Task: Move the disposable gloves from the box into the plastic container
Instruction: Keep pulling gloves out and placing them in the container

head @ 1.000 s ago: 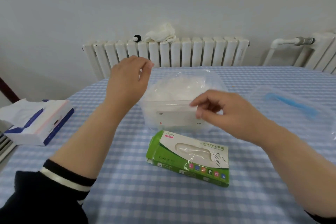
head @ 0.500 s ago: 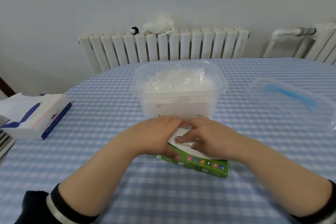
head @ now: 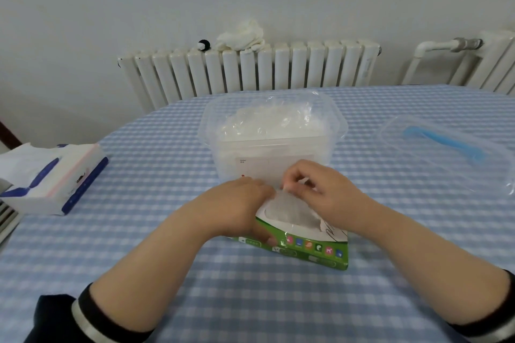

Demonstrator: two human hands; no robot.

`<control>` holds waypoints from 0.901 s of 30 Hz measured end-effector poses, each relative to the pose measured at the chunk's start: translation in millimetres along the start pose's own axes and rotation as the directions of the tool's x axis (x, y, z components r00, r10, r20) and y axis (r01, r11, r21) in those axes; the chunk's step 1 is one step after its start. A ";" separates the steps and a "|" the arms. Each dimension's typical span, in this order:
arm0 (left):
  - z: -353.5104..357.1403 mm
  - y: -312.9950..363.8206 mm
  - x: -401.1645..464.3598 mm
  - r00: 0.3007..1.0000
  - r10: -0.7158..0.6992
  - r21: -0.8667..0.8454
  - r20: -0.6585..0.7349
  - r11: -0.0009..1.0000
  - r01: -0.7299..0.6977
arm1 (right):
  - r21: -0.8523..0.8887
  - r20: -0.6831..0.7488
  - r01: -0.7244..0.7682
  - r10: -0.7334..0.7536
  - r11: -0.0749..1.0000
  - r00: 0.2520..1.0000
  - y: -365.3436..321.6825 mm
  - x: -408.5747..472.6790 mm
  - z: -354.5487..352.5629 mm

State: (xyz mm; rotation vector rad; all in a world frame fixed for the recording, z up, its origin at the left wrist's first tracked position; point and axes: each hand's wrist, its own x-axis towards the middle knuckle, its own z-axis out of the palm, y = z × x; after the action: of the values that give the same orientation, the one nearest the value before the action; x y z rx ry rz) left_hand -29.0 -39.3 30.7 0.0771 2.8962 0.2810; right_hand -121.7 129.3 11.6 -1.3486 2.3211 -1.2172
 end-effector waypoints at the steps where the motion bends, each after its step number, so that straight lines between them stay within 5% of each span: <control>1: 0.5 -0.5 -0.1 1.000 -0.007 -0.017 -0.002 1.000 0.007 | 0.142 -0.065 -0.026 0.036 0.989 0.997 -6.8 0.1 -4.9; 5: -1.2 -1.8 0.6 0.999 -0.005 -0.066 0.046 0.998 0.008 | 0.576 -0.267 -0.022 0.214 0.817 0.940 -28.0 -1.2 -26.2; 10: -21.7 -14.2 -5.0 0.987 0.066 -0.400 0.147 0.917 -0.002 | 0.760 -0.182 -0.096 0.352 0.643 0.918 -27.8 -3.0 -31.1; 12: -29.1 -13.9 -7.7 0.991 0.134 -0.623 0.029 0.777 -0.087 | 0.824 -0.115 -0.103 0.342 0.557 0.933 -24.6 -2.3 -29.2; 15: -33.4 -3.5 -7.3 0.974 -0.036 -0.761 -0.224 0.631 -0.152 | 0.900 0.030 -0.143 0.268 0.413 0.963 -18.5 -1.6 -27.4; 20: -41.8 21.2 2.2 0.818 -0.249 -0.742 -0.519 0.605 -0.287 | 0.915 0.264 -0.310 0.198 0.258 0.944 -20.8 0.6 -21.9; 24: -59.9 28.2 11.8 0.771 -0.251 -0.685 -0.586 0.661 -0.306 | 0.863 0.287 -0.366 0.258 0.348 0.923 -21.0 -7.1 -21.5; 27: -80.8 23.3 25.5 0.748 -0.269 -0.636 -0.607 0.729 -0.255 | 0.898 0.407 -0.431 0.208 0.084 0.889 -29.6 -7.4 -29.0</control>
State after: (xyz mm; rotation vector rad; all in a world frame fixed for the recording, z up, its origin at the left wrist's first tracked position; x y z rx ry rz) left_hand -71.9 -29.4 106.7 -0.2164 3.1986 1.7036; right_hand -114.0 144.0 50.3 -0.3242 0.9608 -1.7779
